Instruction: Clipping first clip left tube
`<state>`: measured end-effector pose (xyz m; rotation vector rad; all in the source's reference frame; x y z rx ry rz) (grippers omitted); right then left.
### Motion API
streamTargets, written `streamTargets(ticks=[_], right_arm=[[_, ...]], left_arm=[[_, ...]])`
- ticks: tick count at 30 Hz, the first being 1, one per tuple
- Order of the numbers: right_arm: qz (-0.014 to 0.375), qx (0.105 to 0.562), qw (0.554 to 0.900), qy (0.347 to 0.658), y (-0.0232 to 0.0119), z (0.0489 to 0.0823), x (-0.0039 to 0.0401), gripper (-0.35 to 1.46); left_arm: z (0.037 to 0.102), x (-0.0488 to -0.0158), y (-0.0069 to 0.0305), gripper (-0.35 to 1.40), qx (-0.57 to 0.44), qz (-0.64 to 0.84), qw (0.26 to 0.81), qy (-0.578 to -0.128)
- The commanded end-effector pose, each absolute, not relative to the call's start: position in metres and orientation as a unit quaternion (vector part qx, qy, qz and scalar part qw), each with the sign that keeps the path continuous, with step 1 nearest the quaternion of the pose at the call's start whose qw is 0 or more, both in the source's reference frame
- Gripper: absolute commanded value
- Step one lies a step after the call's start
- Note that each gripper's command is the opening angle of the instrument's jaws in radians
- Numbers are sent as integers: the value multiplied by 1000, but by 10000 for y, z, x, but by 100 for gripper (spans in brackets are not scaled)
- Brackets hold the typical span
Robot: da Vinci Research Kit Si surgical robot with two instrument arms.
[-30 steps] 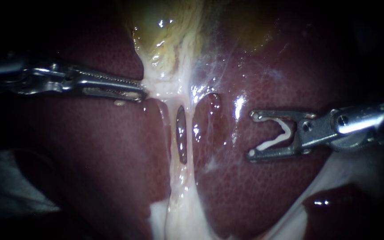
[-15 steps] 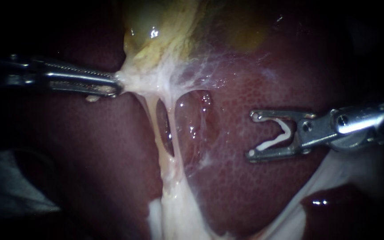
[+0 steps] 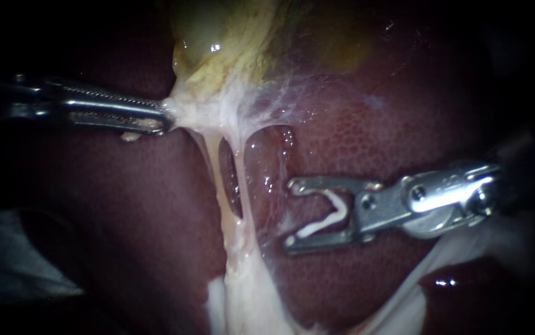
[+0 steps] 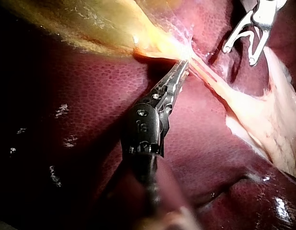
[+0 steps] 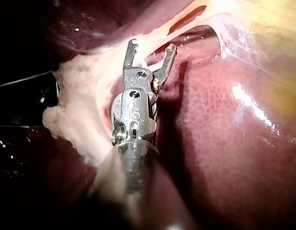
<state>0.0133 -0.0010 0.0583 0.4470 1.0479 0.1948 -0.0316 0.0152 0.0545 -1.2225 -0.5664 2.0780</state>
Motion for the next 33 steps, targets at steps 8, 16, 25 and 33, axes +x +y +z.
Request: streamTargets(ticks=[8,16,25,33], right_arm=[[112,228,828,500,-19,595,166,50],[118,234,826,499,-23,618,178,50],[119,232,827,498,-16,646,177,50],[104,247,814,515,-11,658,189,50]], left_arm=[[546,-318,152,-35,-466,793,327,-216],[547,-320,151,-35,-466,793,327,-215],[548,-320,151,-35,-466,793,327,-215],[548,-320,151,-35,-466,793,328,-215]])
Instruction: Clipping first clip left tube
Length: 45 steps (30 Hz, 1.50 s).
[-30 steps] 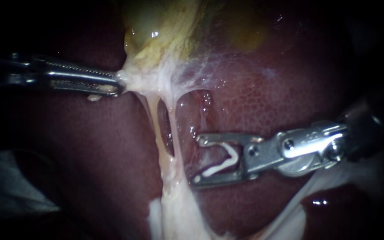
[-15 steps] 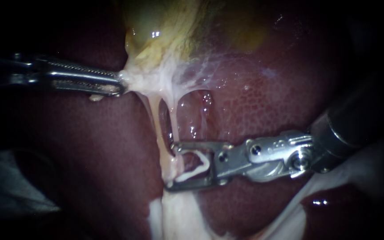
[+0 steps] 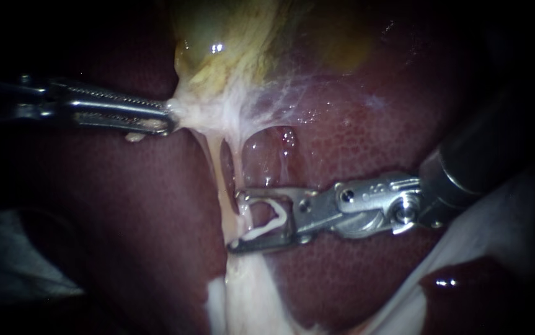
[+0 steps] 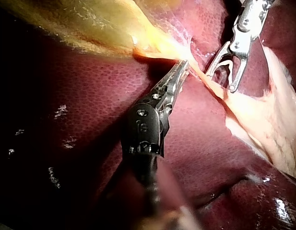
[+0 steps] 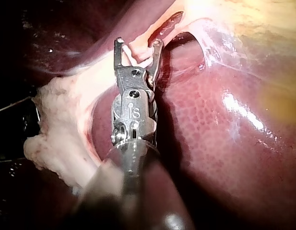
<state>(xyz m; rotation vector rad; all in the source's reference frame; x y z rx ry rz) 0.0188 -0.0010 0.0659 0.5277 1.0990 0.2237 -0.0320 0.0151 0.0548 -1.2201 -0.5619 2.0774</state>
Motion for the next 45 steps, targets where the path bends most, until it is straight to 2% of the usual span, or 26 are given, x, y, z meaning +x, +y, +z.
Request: streamTargets(ticks=[1,11,18,25,30,42,45], right_arm=[[101,248,811,520,-10,659,191,50],[56,276,785,552,-6,660,219,49],[39,305,756,578,-17,645,221,48],[22,327,745,582,-22,637,224,39],[30,326,747,579,-22,638,223,26],[43,337,744,575,-22,639,215,-35],[58,348,743,569,-22,639,214,-35]], left_arm=[[548,-320,151,-35,-466,793,328,-215],[548,-320,151,-35,-466,793,327,-215],[548,-320,151,-35,-466,793,327,-215],[548,-320,151,-35,-466,793,327,-215],[548,-320,151,-35,-466,793,327,-215],[548,-321,151,-35,-466,793,327,-215],[548,-320,151,-35,-466,793,327,-215]])
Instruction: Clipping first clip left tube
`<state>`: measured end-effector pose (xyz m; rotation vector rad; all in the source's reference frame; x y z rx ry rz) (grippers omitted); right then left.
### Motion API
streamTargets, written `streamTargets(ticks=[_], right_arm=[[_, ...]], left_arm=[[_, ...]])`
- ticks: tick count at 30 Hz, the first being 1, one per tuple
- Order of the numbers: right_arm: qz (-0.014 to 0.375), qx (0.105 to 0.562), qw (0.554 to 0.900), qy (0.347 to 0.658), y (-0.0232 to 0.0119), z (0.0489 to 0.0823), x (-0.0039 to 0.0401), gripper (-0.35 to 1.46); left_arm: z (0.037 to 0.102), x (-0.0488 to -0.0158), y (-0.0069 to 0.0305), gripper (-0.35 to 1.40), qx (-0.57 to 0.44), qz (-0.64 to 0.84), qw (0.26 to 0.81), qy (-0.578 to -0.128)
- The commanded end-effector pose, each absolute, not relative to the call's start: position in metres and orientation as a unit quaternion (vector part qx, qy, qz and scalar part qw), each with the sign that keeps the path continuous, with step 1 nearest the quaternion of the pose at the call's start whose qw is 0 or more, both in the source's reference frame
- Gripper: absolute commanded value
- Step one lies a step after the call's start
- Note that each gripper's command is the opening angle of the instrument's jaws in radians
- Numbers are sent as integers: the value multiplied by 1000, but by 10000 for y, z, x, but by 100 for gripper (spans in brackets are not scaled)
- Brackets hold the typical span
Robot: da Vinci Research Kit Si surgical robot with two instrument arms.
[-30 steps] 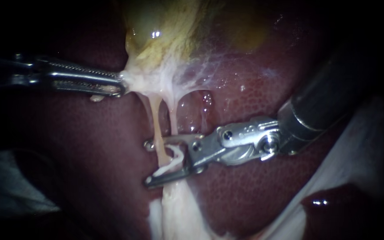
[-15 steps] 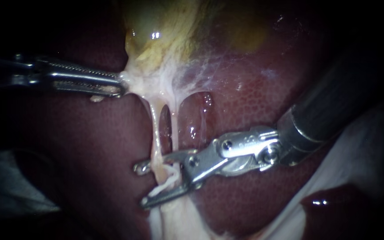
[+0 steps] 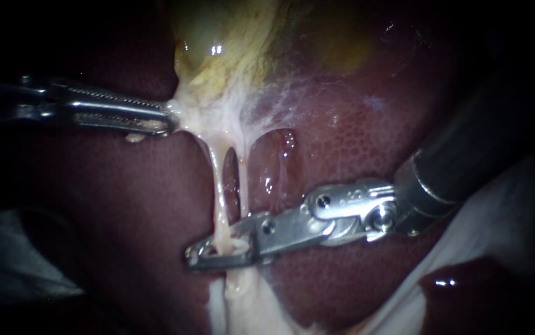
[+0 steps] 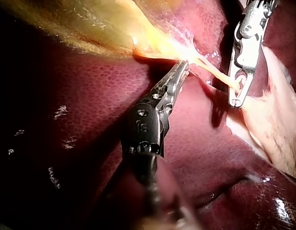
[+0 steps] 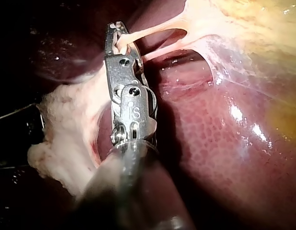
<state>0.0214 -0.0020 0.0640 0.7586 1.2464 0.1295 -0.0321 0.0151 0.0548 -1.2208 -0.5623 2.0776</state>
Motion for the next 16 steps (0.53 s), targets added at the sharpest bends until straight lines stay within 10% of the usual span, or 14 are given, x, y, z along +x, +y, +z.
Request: streamTargets(ticks=[1,16], right_arm=[[65,353,742,566,-21,639,214,-35],[76,371,738,559,-19,644,214,-21]], left_arm=[[548,-320,151,-35,-466,793,327,-215],[551,-323,153,-35,-466,793,328,-214]])
